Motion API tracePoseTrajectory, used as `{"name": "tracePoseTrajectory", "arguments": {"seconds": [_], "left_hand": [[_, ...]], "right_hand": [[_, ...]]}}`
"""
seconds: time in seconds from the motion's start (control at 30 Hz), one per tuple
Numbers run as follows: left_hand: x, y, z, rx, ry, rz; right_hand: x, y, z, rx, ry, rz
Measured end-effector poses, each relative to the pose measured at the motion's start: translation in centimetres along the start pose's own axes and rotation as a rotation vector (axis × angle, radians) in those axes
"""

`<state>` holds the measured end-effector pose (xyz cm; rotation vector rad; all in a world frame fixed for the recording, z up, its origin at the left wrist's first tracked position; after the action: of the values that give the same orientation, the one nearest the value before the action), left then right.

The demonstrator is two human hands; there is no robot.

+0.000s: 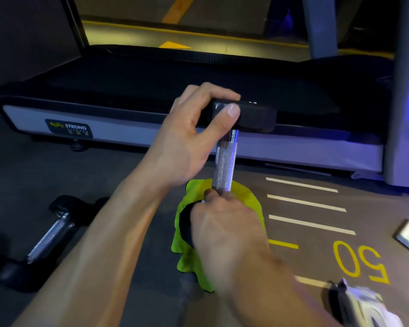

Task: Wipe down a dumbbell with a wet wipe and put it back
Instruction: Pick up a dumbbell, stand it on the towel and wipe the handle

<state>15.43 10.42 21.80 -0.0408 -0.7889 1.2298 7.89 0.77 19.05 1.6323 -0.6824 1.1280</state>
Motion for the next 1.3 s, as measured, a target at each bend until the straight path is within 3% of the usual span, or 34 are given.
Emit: {"name": "tracePoseTrajectory", "arguments": {"seconds": [0.13, 0.33, 0.43, 0.63, 0.73, 0.87, 1.07, 1.17, 1.3], "left_hand": [[0.0, 0.0, 0.2, -0.014, -0.009, -0.015], [0.9, 0.7, -0.1, -0.004, 0.012, -0.023], [1.0, 1.1, -0.2, -0.014, 0.032, -0.011], [0.3, 1.0, 0.2, -0.04, 0.041, -0.012], [0.4, 1.0, 0.1, -0.049, 0.057, -0.037], [0.9, 1.1, 0.1, -0.064, 0.087, -0.068], [1.4, 0.6, -0.1, -0.053, 0.09, -0.113], [1.2, 0.5, -0.4, -0.025, 0.042, -0.053], [1.1, 0.6, -0.6, -0.011, 0.03, -0.044]], "right_hand": [[-0.3, -0.7, -0.9, -0.035, 0.023, 0.019], [-2.0, 1.8, 3.4, 0.188, -0.216, 0.125], [-3.4, 1.7, 5.1, 0.135, -0.18, 0.208], [-2.4, 1.3, 0.7, 0.104, -0.169, 0.328], [-2.9, 0.9, 1.4, 0.168, -0.147, 0.262], [-3.8, 1.5, 6.8, 0.298, -0.375, 0.238], [-4.3, 1.8, 10.4, 0.27, -0.918, 0.444], [-5.4, 1.5, 8.2, 0.357, -0.673, 0.559], [-3.6, 0.2, 8.6, 0.374, -0.572, 0.307]]}}
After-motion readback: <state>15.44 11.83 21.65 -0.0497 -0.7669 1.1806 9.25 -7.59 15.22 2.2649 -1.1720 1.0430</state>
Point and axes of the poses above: each hand's wrist, its own y-axis away from the middle knuckle, its own x-axis out of the back of the hand, z = x × y, the point moved 2 cm from there along -y, towards the middle knuckle, and after that the axes turned 14 degrees about -z, right-handed, at the moved point
